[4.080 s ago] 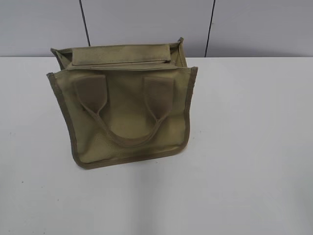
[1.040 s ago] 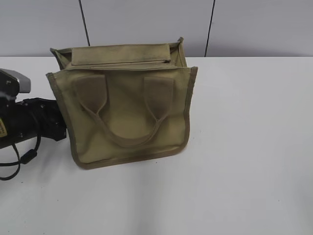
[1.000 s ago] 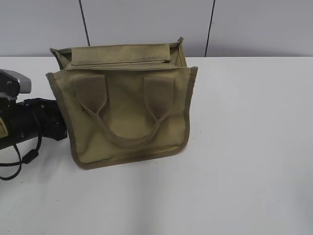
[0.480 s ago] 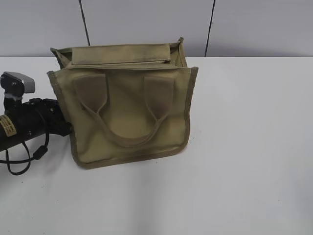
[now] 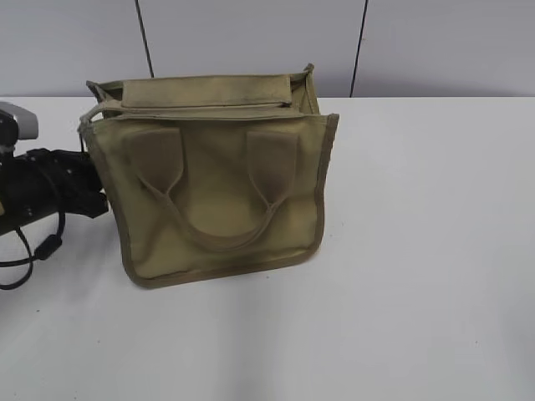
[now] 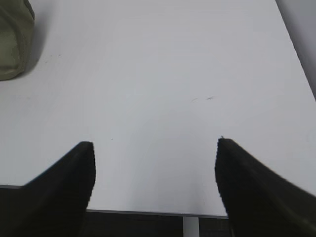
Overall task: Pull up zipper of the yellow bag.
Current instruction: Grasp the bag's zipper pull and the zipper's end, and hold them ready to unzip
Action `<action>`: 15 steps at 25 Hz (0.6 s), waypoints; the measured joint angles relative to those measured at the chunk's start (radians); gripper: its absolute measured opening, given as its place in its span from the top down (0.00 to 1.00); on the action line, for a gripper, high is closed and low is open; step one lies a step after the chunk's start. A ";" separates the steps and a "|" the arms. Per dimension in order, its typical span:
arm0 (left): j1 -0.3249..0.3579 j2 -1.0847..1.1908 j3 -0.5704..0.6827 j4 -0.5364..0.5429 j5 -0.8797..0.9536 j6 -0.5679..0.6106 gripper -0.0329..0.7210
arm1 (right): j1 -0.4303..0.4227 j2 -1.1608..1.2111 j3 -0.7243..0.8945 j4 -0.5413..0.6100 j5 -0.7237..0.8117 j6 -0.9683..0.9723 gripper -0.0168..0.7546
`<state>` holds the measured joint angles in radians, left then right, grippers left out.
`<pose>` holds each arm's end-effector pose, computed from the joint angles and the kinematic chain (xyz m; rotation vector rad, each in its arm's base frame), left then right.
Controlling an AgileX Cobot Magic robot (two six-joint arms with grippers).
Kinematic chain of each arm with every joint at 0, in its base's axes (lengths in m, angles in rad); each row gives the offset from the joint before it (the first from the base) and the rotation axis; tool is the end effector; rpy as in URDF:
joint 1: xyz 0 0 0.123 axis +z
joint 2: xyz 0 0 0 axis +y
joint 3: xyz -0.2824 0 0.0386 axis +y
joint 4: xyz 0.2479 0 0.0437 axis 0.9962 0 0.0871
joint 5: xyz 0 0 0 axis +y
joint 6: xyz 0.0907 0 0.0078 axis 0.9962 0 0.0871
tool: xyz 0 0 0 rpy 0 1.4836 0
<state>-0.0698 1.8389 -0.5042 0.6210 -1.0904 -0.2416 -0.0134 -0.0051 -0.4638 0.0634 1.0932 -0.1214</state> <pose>0.2841 -0.0669 0.1351 0.5118 1.7335 -0.4855 -0.0031 0.0052 0.2646 -0.1167 2.1029 -0.0040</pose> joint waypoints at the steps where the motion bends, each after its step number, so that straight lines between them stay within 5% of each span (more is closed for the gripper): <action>1: 0.000 -0.045 0.008 -0.006 0.039 0.000 0.95 | 0.000 0.000 0.000 0.000 0.000 0.000 0.23; 7: 0.000 -0.290 0.011 -0.048 0.226 0.024 0.95 | 0.000 0.000 0.000 0.000 0.000 0.000 0.23; 15: -0.005 -0.341 0.011 -0.013 0.319 0.037 0.95 | 0.000 0.016 -0.013 0.049 -0.004 0.001 0.23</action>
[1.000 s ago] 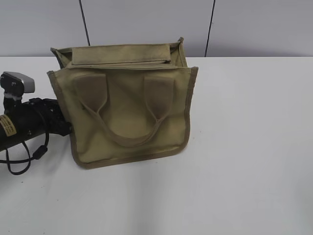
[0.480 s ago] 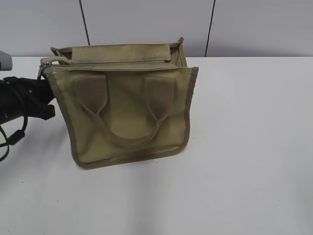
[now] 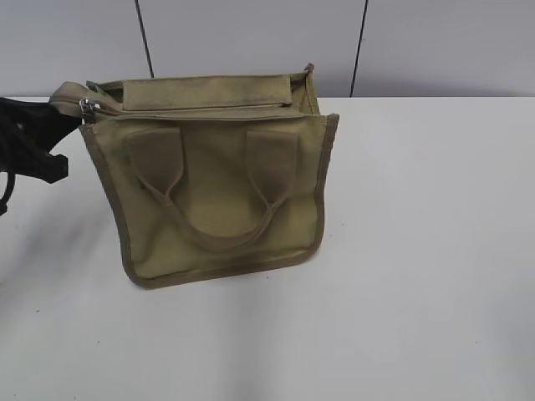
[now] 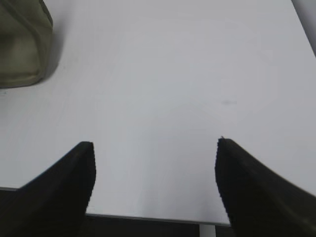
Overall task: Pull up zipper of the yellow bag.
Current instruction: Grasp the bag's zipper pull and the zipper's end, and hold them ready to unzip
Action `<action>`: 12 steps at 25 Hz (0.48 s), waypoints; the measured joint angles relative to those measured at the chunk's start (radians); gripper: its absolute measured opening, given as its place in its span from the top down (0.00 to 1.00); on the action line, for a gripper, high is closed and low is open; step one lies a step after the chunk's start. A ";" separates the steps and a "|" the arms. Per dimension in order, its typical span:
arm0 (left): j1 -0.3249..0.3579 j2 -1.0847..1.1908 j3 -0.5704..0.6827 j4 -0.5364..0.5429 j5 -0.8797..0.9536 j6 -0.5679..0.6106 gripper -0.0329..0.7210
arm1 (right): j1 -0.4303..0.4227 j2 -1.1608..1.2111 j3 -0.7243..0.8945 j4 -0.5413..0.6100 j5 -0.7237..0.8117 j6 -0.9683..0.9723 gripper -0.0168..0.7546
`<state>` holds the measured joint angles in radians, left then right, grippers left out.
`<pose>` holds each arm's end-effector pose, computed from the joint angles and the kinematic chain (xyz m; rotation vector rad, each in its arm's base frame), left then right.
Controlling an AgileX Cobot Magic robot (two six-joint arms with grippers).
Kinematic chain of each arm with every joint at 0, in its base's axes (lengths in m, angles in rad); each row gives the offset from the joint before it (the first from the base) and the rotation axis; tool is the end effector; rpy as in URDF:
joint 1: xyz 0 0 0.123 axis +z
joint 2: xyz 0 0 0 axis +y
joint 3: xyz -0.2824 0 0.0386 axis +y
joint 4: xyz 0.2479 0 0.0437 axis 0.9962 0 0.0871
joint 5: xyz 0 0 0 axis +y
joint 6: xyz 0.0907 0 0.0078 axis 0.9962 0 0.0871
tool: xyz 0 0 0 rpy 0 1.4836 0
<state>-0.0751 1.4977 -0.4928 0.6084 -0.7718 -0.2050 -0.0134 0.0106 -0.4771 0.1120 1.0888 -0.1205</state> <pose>0.2652 -0.0563 0.2014 0.5795 1.7047 -0.2411 -0.0021 0.0091 0.2690 -0.1173 2.0976 0.0551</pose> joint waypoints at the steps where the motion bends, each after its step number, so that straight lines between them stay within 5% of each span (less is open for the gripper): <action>1: -0.002 0.000 0.000 0.005 0.002 0.000 0.95 | 0.000 0.023 -0.012 0.014 -0.019 -0.001 0.23; 12: -0.003 0.000 -0.090 0.012 0.069 0.000 0.95 | 0.000 0.553 -0.112 0.356 -0.347 -0.248 0.23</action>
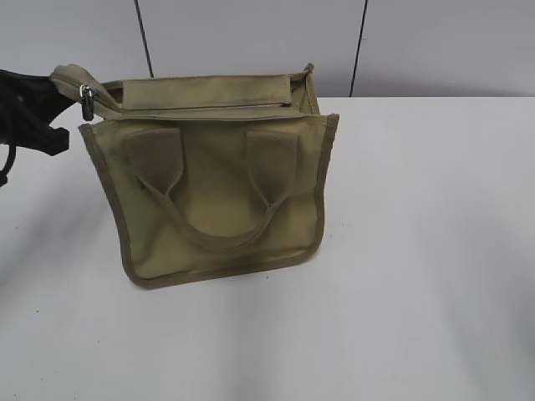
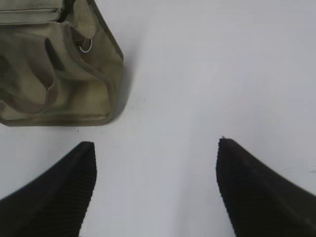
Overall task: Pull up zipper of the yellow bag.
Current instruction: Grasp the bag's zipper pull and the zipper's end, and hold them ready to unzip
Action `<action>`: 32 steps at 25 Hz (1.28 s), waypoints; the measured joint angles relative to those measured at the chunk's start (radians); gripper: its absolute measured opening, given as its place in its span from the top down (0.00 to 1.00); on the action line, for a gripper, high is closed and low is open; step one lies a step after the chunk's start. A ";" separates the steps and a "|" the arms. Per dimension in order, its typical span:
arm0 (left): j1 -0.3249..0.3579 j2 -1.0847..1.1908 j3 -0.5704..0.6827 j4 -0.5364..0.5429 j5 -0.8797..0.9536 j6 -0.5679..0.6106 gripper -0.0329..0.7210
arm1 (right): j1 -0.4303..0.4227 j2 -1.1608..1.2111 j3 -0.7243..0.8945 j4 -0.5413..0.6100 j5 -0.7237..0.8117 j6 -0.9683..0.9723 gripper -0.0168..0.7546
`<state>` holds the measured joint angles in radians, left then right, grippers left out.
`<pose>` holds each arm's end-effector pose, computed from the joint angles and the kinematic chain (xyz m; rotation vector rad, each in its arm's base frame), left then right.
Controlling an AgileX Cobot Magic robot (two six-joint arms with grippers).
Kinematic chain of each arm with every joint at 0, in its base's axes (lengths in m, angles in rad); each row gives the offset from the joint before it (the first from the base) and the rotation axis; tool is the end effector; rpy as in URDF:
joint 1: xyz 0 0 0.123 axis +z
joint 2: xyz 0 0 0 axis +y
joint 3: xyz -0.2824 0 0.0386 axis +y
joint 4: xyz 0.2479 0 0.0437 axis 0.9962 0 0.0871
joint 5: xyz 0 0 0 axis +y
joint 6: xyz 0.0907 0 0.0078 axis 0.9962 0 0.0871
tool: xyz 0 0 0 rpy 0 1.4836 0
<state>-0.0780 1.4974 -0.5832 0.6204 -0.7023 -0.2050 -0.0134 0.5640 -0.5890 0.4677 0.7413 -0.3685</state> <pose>0.2825 -0.0563 0.2189 0.5950 1.6798 -0.1895 0.1019 0.0264 0.3094 -0.1787 2.1221 0.3162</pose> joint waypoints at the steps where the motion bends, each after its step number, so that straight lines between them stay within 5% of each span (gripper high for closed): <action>1: 0.000 0.000 -0.009 0.001 0.006 0.000 0.95 | 0.000 0.072 -0.026 0.023 -0.001 -0.023 0.23; 6: 0.000 -0.002 -0.033 0.001 0.030 -0.003 0.95 | 0.038 0.401 -0.229 0.063 -0.001 -0.051 0.23; 17: 0.000 -0.002 -0.034 0.060 0.038 -0.007 0.95 | 0.594 0.947 -0.682 -0.157 -0.132 0.386 0.23; 21: 0.000 -0.002 -0.035 0.070 0.057 -0.008 0.95 | 0.725 1.141 -0.888 -0.182 -0.142 0.495 0.25; 32: 0.000 -0.006 -0.075 0.069 0.091 -0.046 0.95 | 0.815 1.502 -1.313 -0.177 -0.051 0.538 0.59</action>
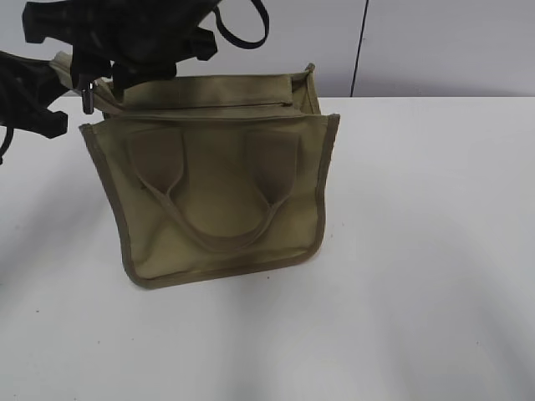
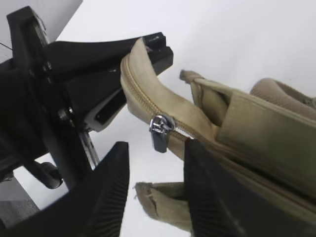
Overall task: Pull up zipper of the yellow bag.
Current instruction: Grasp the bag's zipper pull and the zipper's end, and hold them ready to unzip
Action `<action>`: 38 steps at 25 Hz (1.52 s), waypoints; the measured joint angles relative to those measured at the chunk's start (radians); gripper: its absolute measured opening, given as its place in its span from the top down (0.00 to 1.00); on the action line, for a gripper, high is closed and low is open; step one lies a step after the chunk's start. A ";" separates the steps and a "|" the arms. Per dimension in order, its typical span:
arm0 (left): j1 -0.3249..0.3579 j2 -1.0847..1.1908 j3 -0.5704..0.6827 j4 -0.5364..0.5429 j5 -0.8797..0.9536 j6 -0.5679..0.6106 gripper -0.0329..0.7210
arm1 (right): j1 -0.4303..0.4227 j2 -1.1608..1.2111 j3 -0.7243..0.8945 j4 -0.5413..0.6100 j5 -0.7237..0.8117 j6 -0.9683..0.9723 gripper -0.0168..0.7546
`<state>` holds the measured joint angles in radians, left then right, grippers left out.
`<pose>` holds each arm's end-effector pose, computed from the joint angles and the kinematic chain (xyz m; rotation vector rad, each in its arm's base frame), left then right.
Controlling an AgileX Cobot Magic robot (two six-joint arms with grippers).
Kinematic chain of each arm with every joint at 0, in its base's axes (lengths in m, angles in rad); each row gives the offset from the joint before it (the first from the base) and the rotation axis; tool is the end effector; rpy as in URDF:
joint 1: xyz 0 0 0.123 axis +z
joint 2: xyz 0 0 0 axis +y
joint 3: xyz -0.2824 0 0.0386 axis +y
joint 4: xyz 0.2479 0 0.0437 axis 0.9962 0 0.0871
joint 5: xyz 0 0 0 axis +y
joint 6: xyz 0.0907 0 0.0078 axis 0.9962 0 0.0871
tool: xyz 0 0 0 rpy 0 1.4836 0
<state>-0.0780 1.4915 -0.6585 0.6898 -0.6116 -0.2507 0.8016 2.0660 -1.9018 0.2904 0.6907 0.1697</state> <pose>0.2938 -0.0563 0.2325 0.6304 1.6921 -0.1515 0.3257 0.3604 0.2948 -0.5884 2.3742 0.7878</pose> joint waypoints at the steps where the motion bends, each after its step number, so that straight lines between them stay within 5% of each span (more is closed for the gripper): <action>1: 0.000 -0.001 0.000 0.001 0.000 -0.001 0.95 | 0.000 0.012 -0.014 0.000 0.006 0.006 0.60; 25: 0.000 -0.067 -0.001 0.068 0.008 -0.054 0.95 | 0.005 0.105 -0.036 0.004 -0.099 0.157 0.68; 33: 0.000 -0.090 0.000 0.079 0.031 -0.090 0.95 | 0.005 0.108 -0.036 0.004 -0.128 0.195 0.98; 38: 0.000 -0.092 0.000 0.084 0.046 -0.090 0.95 | 0.005 0.108 -0.036 0.004 -0.086 0.176 0.99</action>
<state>-0.0780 1.3993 -0.6585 0.7737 -0.5654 -0.3403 0.8065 2.1745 -1.9382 0.2942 0.6050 0.3458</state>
